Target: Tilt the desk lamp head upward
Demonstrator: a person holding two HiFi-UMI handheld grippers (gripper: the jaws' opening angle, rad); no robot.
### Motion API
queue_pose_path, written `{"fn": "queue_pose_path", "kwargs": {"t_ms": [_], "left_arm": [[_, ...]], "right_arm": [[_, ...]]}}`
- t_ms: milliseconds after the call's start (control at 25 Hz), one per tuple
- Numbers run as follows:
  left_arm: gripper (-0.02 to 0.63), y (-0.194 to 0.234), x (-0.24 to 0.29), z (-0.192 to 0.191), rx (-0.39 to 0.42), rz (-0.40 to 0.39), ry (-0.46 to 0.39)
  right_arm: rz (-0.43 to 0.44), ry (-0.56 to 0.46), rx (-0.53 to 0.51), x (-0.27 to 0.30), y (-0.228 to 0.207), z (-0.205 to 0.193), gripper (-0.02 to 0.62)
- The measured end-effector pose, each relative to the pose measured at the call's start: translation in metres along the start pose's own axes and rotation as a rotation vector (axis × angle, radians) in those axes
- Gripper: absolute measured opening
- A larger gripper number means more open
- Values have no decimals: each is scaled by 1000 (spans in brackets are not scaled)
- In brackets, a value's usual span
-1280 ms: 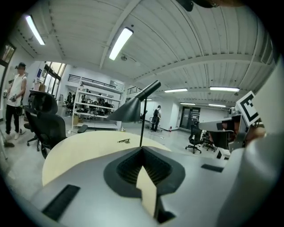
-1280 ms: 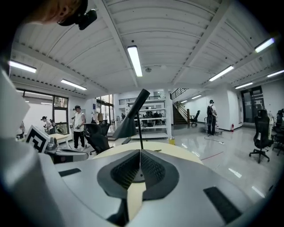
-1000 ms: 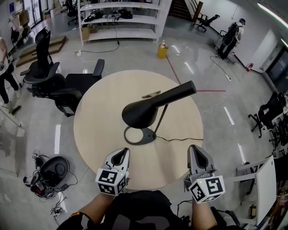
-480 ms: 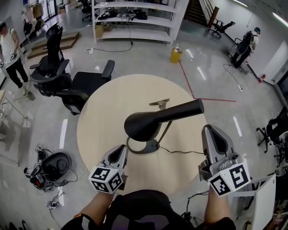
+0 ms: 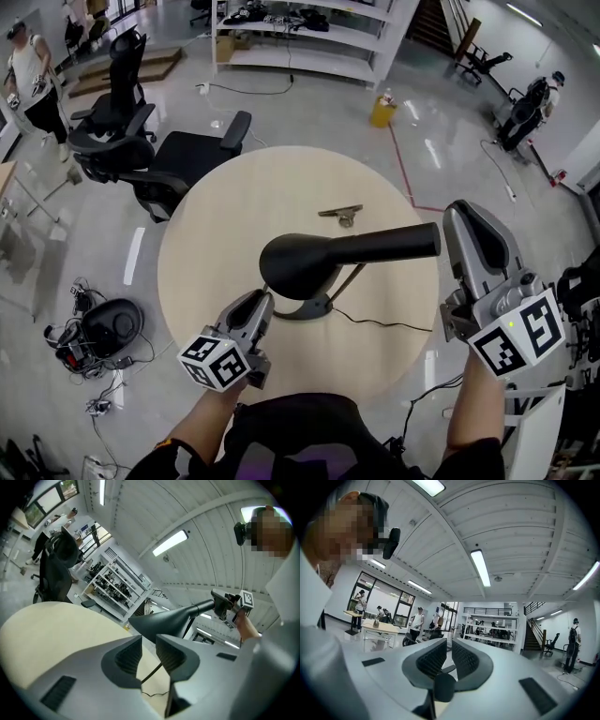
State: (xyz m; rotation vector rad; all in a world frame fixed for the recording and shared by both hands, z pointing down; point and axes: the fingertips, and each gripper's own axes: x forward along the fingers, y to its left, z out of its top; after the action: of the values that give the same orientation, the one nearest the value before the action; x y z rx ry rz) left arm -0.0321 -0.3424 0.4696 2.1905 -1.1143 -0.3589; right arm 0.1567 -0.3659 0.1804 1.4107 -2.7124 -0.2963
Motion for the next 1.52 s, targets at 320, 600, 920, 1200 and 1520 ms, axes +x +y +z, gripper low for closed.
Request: {"fn": "queue_pose_path", "kwargs": {"t_ms": [320, 600, 920, 1200, 1520], "left_arm": [[133, -2, 11, -8, -136, -155, -15], [133, 3, 19, -8, -182, -211, -6], [133, 3, 21, -1, -243, -266, -11], [132, 8, 17, 14, -243, -265, -37], [120, 4, 7, 58, -185, -265, -119]], "right_arm": [[22, 102, -39, 31, -8, -11, 18], [65, 203, -23, 47, -11, -34, 18], [108, 219, 6, 48, -5, -42, 18], [120, 202, 91, 45, -6, -50, 18], [88, 177, 162, 28, -15, -67, 17]]}}
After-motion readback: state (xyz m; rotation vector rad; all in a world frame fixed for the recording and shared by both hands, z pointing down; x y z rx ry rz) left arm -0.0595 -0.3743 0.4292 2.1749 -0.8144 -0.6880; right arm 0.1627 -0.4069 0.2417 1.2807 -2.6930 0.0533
